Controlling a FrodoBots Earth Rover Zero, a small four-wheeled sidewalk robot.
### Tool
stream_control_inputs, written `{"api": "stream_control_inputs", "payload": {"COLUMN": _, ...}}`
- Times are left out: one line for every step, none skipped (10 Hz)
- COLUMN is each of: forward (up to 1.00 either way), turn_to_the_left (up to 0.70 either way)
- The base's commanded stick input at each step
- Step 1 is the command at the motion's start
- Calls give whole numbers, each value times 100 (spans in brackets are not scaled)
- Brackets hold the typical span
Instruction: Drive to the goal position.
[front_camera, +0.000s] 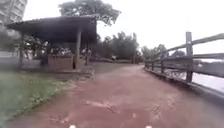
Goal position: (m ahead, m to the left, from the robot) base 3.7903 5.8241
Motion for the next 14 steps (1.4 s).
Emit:
{"api": "stream_control_inputs", "payload": {"forward": 100, "turn_to_the_left": -30}}
{"api": "stream_control_inputs", "payload": {"forward": 100, "turn_to_the_left": -30}}
{"api": "stream_control_inputs", "payload": {"forward": 100, "turn_to_the_left": -30}}
{"api": "stream_control_inputs", "payload": {"forward": 100, "turn_to_the_left": -30}}
{"api": "stream_control_inputs", "payload": {"forward": 100, "turn_to_the_left": -30}}
{"api": "stream_control_inputs", "payload": {"forward": 100, "turn_to_the_left": 1}}
{"api": "stream_control_inputs", "payload": {"forward": 100, "turn_to_the_left": 10}}
{"api": "stream_control_inputs", "payload": {"forward": 100, "turn_to_the_left": 10}}
{"api": "stream_control_inputs", "payload": {"forward": 100, "turn_to_the_left": 10}}
{"api": "stream_control_inputs", "payload": {"forward": 100, "turn_to_the_left": 10}}
{"api": "stream_control_inputs", "payload": {"forward": 100, "turn_to_the_left": 10}}
{"api": "stream_control_inputs", "payload": {"forward": 100, "turn_to_the_left": 10}}
{"api": "stream_control_inputs", "payload": {"forward": 100, "turn_to_the_left": 10}}
{"api": "stream_control_inputs", "payload": {"forward": 100, "turn_to_the_left": 10}}
